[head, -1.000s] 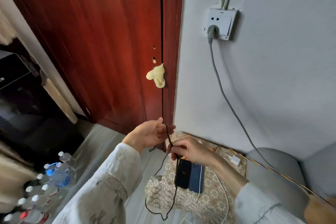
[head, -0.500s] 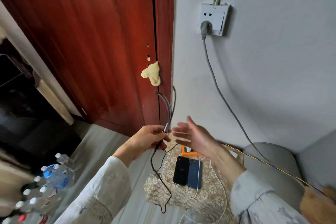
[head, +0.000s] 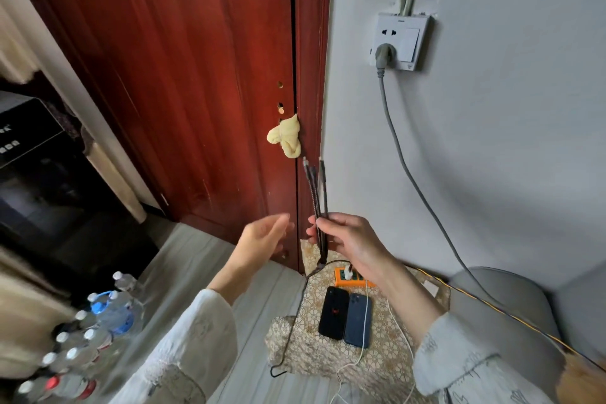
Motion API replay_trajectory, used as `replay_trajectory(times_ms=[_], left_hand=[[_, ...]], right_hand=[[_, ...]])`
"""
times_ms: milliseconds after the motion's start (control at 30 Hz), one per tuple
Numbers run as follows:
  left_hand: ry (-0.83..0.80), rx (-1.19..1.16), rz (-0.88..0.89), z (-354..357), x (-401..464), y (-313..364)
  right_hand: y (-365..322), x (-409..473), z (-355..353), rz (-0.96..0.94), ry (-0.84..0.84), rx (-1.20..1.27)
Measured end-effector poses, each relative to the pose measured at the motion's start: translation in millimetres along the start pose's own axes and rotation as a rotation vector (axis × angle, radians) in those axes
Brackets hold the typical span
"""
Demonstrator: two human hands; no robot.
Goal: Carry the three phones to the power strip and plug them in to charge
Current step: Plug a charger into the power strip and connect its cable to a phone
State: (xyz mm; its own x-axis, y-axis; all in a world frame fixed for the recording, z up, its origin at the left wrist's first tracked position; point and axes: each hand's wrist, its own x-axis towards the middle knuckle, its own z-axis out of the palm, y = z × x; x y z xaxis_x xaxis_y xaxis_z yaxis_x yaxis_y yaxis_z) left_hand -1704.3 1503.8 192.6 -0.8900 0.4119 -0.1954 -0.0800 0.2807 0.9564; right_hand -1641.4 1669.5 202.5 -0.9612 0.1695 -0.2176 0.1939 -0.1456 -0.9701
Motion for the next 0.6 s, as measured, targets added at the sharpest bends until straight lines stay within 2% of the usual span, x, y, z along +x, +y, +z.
replay_trajectory(times_ms=[100, 300, 467, 600], left_hand=[[0.011, -0.098, 0.125, -0.9, 2.4, 23.7], [0.049, -0.19, 0.186, 7.8, -1.7, 35.5], [0.031, -0.271, 0.178, 8.4, -3.7, 25.1], [0.0, -0.222, 0.153, 7.4, -4.3, 14.8]], right_hand=[[10.3, -5.8, 1.2, -0.097, -0.021, -0.227], [16.0, -13.9, 3.1, -0.096, -0.073, -0.176], [20.2, -18.8, 0.7, -0.094, -0.008, -0.216], [23.6, -21.8, 4.7, -0.15, 0.053, -0.316]])
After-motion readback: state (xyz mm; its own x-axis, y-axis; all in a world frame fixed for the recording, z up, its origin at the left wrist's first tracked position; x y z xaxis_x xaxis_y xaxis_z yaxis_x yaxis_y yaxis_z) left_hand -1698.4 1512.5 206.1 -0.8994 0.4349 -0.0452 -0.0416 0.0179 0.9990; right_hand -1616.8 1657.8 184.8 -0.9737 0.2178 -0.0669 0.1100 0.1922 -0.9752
